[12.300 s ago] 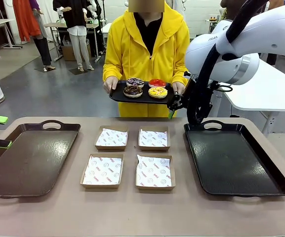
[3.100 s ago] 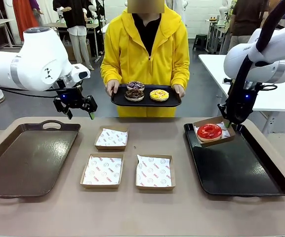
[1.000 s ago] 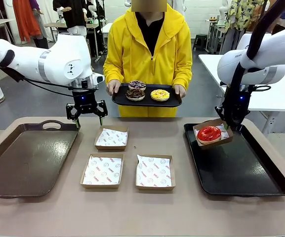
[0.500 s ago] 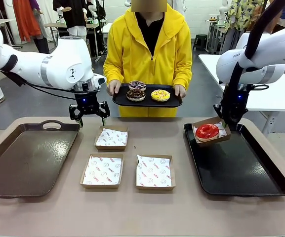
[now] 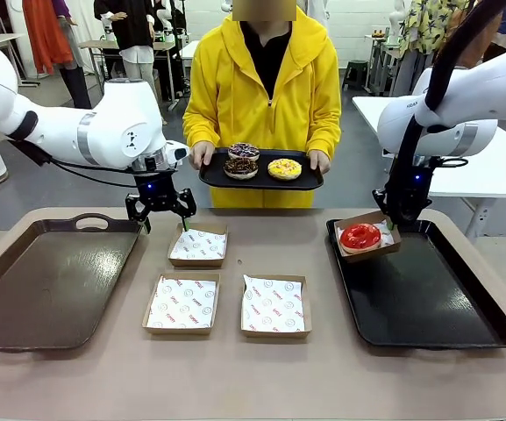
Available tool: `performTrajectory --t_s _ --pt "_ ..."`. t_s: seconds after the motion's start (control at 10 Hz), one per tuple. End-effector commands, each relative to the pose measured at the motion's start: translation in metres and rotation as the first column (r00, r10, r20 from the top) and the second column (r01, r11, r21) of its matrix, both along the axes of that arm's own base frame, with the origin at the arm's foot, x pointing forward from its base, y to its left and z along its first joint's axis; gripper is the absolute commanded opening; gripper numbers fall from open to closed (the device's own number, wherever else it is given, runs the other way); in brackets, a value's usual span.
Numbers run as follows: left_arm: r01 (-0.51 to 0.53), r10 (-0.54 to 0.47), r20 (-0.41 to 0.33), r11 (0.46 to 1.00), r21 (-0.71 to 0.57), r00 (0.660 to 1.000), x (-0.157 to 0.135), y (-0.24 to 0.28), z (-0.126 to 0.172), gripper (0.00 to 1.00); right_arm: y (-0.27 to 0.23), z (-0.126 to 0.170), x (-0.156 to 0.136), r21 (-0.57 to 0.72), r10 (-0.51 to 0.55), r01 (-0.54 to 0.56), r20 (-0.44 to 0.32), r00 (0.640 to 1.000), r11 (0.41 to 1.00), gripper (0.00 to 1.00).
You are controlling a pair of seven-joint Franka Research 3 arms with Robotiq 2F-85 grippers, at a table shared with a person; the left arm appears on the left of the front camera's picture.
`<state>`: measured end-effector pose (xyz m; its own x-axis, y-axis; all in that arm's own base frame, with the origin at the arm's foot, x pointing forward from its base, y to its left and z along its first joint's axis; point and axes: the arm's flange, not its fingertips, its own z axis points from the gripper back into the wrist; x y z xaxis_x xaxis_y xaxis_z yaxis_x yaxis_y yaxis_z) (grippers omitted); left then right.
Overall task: Individually package the donuts and arrange them on the tray.
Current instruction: Place the picked Paper togo box on the Handle tray while simultaneously picking up another Paper togo box from the table with the other hand.
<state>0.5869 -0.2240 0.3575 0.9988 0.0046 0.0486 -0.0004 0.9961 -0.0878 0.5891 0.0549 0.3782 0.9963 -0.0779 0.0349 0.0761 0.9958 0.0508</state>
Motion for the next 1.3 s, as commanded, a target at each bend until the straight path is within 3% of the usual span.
performTrajectory --t_s 0.0,1.2 --pt "0.024 -0.025 -0.018 0.999 -0.03 1.0 0.012 0.004 -0.002 1.0 0.003 0.001 0.008 0.016 -0.024 0.024 0.015 1.0 1.0 0.01" --pt "0.077 -0.077 -0.088 0.997 -0.003 0.993 0.014 -0.002 -0.028 1.0 0.007 -0.023 0.022 0.028 0.023 -0.023 -0.019 1.0 0.999 0.01"
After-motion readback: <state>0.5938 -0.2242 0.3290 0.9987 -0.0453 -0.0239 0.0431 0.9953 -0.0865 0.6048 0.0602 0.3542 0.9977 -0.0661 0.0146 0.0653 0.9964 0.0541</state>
